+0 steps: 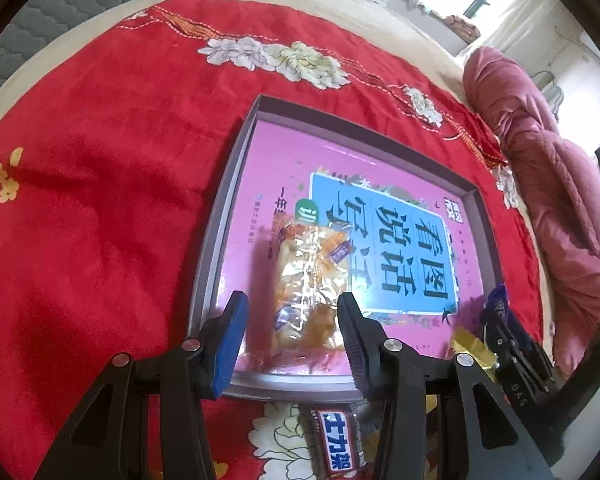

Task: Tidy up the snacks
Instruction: 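Lower the puff bag into the tray and open left tool while right tool releases the cookie packet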

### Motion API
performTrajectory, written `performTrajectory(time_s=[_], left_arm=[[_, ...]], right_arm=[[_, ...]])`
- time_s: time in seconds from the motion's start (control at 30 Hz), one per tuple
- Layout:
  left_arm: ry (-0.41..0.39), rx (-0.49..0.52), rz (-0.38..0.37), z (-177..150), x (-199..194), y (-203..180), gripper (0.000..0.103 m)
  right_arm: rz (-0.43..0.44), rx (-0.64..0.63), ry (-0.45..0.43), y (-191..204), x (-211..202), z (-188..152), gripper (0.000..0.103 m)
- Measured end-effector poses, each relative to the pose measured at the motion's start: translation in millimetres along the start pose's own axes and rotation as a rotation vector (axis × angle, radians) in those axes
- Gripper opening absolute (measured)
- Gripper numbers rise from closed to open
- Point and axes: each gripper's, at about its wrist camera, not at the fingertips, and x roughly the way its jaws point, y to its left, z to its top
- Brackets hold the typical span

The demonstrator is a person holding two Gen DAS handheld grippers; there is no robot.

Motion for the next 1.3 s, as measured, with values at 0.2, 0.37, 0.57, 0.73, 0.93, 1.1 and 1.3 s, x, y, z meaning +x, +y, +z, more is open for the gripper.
performTrajectory(time_s=[0.2,0.37,0.57,0.73,0.93,1.1,1.3], left_arm=[[-0.001,-0.001,-0.007,-4,-2,1,0.048],[0.0,0.0,-0.017,-6,-7,-1,0.048],[0.001,0.006,-0.019,-9,-11,-2,0.048],[0.0,0.01,-0.025,-11,-14,-3,0.048],[0.0,0.025,-0.03,-13,-17,-7,0.048],[-0.003,0.029,-0.035,-14,-21,-7,0.053],[-0.014,0.04,-0.047,-15,-29,-10,0.057]], right_arm=[[0.01,0.012,0.003,-1,-3,-1,0.052],[0.024,0.026,0.003,-3,-6,-3,0.052],[0.032,0.033,0.0,-5,-7,-4,0.052],[0.032,0.026,-0.006,-3,-7,-3,0.056],[0.046,0.03,-0.023,-3,-11,-2,0.061],[0.061,0.046,-0.04,-6,-17,-1,0.063],[0.08,0.06,-0.079,-9,-31,2,0.066]])
